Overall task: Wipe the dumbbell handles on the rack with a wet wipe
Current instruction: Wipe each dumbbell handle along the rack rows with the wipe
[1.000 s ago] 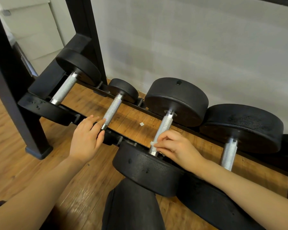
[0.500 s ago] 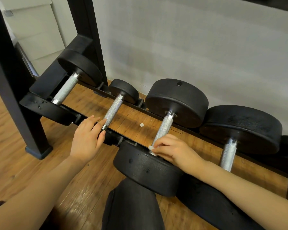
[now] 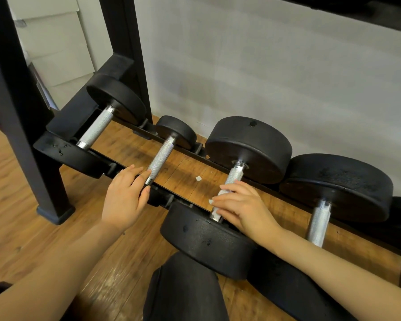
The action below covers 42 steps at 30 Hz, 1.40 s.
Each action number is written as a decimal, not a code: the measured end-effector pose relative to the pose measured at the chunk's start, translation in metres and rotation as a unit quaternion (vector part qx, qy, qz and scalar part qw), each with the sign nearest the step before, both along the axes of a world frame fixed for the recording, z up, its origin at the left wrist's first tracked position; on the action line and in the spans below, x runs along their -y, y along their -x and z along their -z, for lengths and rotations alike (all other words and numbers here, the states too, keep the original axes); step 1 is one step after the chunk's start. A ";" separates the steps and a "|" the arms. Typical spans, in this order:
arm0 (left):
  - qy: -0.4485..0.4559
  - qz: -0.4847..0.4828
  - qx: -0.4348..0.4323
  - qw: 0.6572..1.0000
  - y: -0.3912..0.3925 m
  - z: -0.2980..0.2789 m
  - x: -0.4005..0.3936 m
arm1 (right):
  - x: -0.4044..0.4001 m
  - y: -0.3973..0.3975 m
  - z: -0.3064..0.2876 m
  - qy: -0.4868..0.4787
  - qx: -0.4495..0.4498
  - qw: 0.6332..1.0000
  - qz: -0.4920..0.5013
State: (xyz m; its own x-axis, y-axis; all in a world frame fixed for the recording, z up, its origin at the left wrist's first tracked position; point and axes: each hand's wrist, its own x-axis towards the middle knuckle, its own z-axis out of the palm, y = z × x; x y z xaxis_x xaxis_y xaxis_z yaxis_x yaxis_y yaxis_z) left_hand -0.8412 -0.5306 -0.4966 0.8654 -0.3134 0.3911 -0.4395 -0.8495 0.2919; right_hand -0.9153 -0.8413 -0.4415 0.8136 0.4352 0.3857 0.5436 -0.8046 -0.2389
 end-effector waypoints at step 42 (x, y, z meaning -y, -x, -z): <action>0.002 -0.002 0.002 1.000 0.000 -0.001 0.000 | 0.014 -0.010 -0.002 0.062 0.038 0.997 -0.011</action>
